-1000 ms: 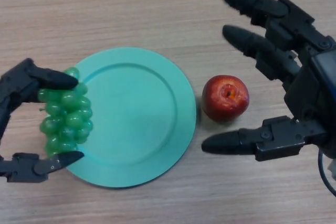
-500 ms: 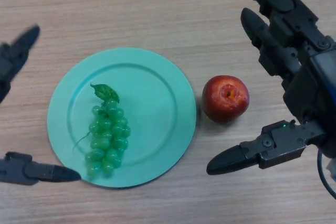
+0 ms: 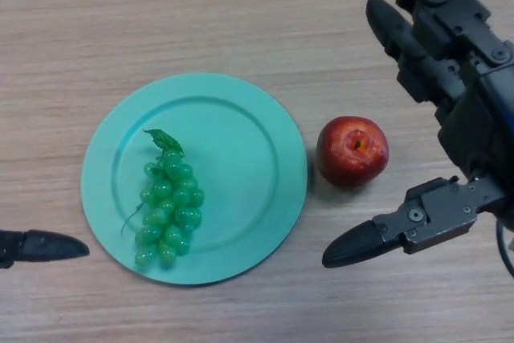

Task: Pick up the green grapes and place it on the plate

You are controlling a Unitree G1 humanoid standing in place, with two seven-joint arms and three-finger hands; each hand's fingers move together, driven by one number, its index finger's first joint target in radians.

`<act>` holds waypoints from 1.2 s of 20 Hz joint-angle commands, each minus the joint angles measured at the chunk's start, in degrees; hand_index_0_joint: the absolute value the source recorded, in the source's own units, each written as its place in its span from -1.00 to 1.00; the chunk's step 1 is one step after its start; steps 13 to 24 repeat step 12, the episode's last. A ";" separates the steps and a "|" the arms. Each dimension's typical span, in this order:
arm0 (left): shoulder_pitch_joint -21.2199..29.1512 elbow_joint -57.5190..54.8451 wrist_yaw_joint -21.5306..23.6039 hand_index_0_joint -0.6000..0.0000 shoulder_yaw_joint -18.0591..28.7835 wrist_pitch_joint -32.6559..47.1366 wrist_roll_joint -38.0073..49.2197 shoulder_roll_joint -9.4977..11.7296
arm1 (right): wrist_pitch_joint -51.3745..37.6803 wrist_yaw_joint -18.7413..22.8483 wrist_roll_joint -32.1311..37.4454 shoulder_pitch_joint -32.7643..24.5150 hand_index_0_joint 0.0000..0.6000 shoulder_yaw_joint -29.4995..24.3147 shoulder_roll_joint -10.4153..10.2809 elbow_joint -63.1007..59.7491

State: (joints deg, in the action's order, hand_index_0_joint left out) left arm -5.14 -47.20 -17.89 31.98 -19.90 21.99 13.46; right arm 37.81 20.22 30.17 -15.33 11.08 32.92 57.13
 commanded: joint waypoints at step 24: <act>3.54 -8.77 6.76 1.00 4.42 -5.99 13.29 7.17 | -7.94 -1.75 -3.80 -2.09 -1.00 -3.72 -3.43 2.87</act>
